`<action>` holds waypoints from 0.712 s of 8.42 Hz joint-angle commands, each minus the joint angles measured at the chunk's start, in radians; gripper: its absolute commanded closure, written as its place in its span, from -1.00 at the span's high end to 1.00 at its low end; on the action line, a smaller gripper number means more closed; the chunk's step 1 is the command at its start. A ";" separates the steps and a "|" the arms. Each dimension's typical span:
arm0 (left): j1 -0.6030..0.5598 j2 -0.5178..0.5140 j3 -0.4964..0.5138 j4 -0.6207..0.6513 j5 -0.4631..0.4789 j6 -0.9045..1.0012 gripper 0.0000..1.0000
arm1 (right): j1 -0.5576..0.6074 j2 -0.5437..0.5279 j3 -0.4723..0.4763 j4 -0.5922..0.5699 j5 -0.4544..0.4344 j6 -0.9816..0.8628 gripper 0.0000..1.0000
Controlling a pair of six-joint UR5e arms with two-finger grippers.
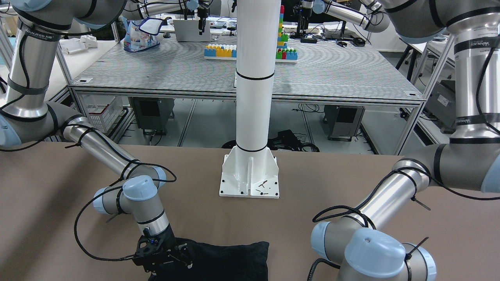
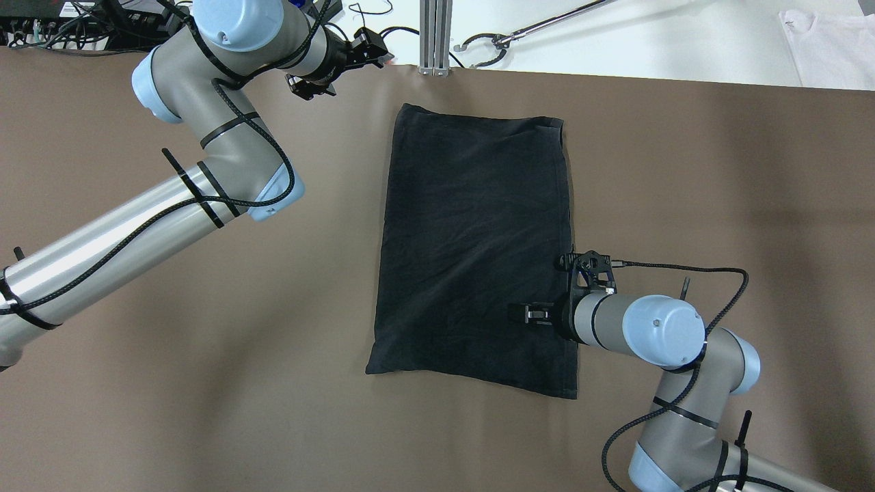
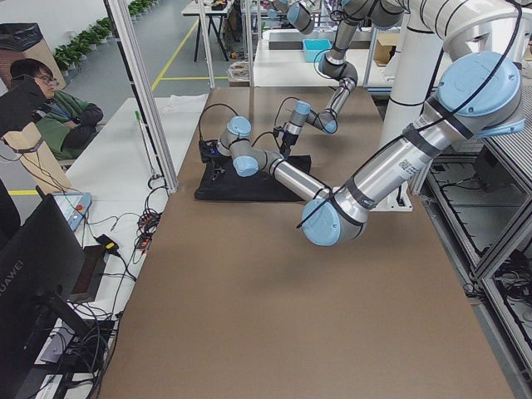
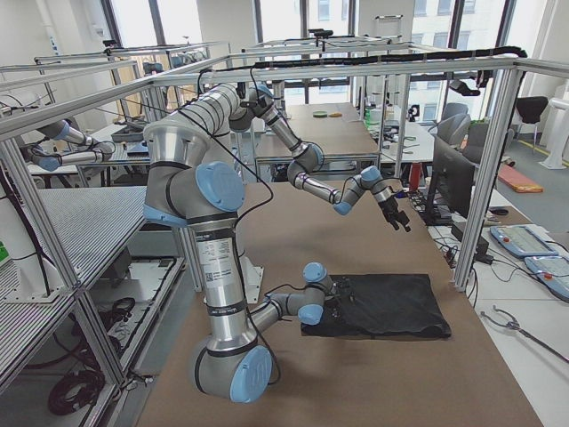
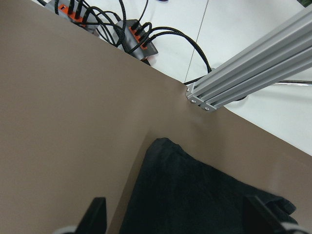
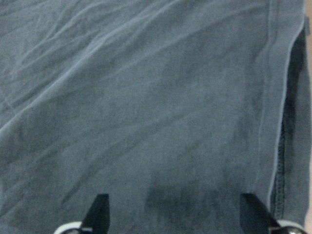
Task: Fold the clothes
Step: 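Move the right gripper to the shirt's near corner and lower it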
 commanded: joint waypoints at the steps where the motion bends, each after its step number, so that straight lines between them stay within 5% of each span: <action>1: 0.000 -0.001 0.000 0.001 0.000 0.001 1.00 | -0.010 -0.045 0.091 0.011 0.012 0.040 0.89; 3: 0.004 -0.009 0.000 0.003 0.002 -0.001 1.00 | -0.010 -0.047 0.135 0.027 0.034 0.206 0.89; 6: 0.005 -0.016 0.008 0.007 0.002 -0.001 1.00 | -0.017 -0.056 0.055 0.139 0.024 0.272 0.89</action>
